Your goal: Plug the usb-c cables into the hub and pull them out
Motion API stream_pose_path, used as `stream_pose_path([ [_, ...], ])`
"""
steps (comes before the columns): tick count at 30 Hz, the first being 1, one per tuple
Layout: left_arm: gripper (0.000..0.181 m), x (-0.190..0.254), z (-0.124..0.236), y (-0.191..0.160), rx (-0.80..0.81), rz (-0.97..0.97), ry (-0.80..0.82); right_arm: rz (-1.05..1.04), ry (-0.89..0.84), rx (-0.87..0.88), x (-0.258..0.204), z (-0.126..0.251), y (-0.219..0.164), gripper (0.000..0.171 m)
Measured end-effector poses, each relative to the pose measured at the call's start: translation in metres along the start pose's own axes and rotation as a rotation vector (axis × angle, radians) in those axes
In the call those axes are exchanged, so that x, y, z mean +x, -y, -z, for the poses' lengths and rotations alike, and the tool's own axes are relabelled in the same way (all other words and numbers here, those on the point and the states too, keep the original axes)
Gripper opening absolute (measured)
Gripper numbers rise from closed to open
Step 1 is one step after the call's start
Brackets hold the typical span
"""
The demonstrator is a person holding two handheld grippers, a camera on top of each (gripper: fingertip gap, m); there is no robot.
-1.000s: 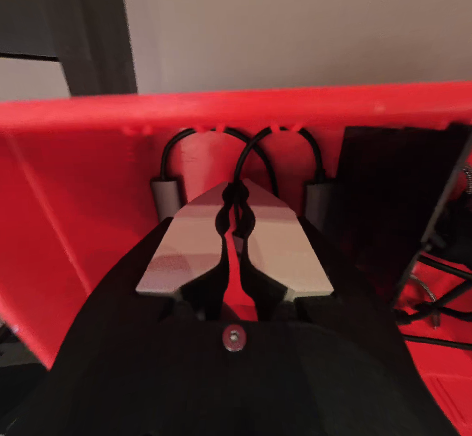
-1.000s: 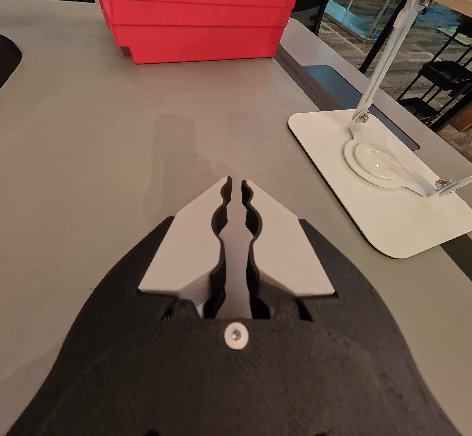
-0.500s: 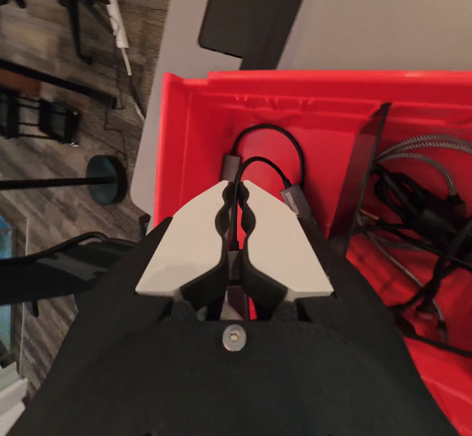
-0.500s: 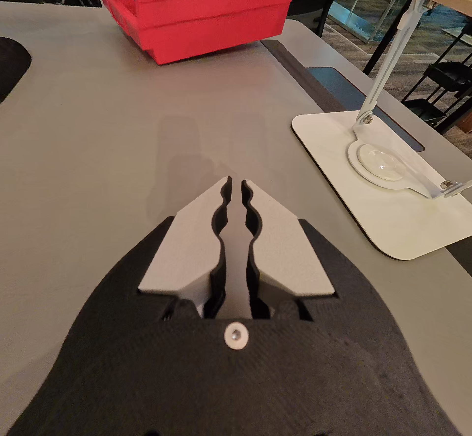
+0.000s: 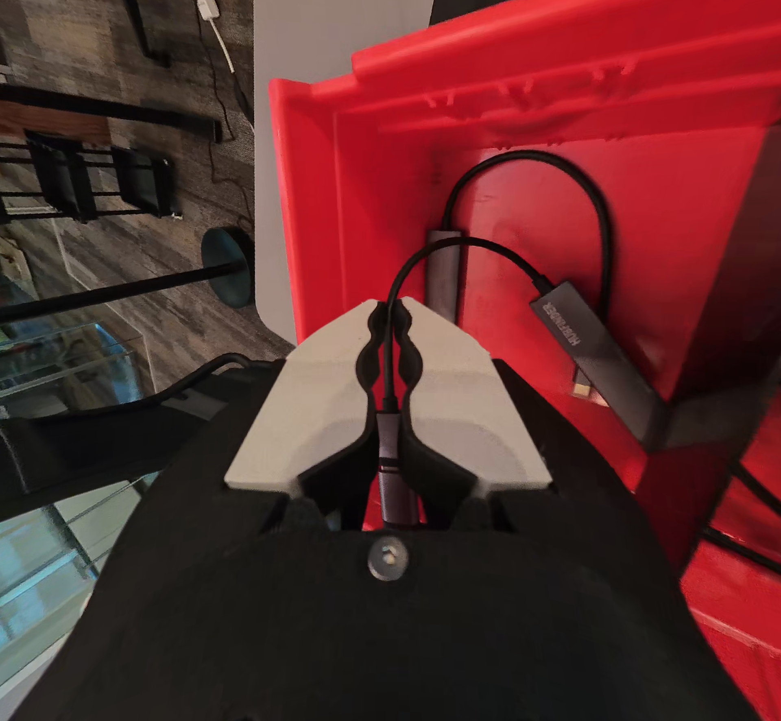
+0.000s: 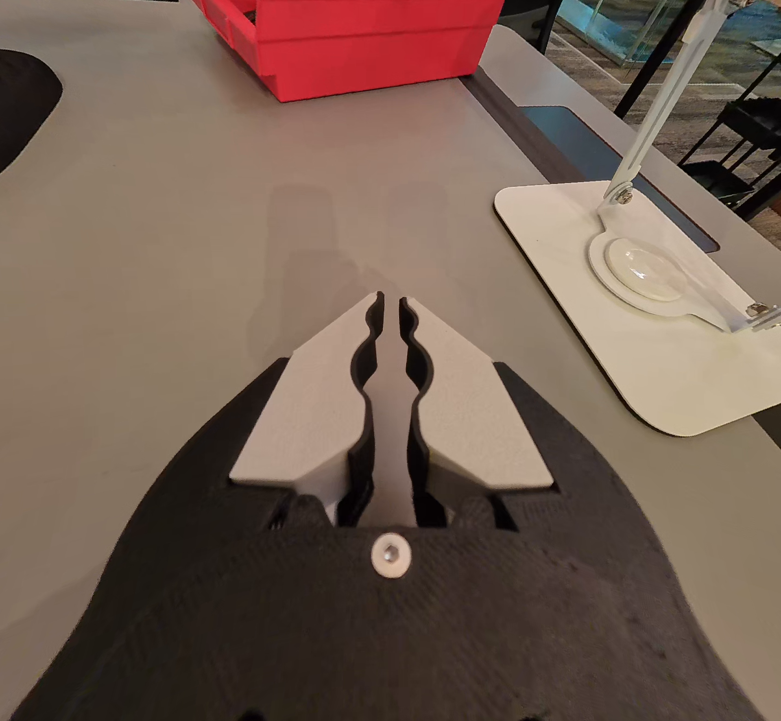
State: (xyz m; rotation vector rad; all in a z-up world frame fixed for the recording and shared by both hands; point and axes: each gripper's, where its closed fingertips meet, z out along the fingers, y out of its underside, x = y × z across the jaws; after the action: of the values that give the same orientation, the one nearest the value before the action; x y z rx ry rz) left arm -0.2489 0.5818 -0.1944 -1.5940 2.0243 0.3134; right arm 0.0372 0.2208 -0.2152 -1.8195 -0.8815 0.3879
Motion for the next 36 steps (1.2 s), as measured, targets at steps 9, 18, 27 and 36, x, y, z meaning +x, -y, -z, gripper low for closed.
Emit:
stream_pose_path([
  [9, 0.003, -0.022, -0.016, 0.009, 0.025, 0.007, 0.066, 0.002, 0.013, 0.002, -0.002, 0.0, 0.0, 0.004],
  [18, 0.004, -0.074, 0.051, 0.014, 0.178, 0.121, 0.413, -0.002, 0.016, 0.008, -0.003, 0.001, 0.001, 0.003],
  [27, 0.003, -0.083, 0.206, 0.044, 0.394, 0.269, 0.658, -0.06, -0.049, 0.054, 0.012, 0.007, 0.009, 0.0],
  [36, 0.003, 0.031, 0.274, 0.166, 0.613, 0.06, 0.398, 0.006, -0.147, 0.01, 0.026, 0.021, 0.009, 0.0],
])
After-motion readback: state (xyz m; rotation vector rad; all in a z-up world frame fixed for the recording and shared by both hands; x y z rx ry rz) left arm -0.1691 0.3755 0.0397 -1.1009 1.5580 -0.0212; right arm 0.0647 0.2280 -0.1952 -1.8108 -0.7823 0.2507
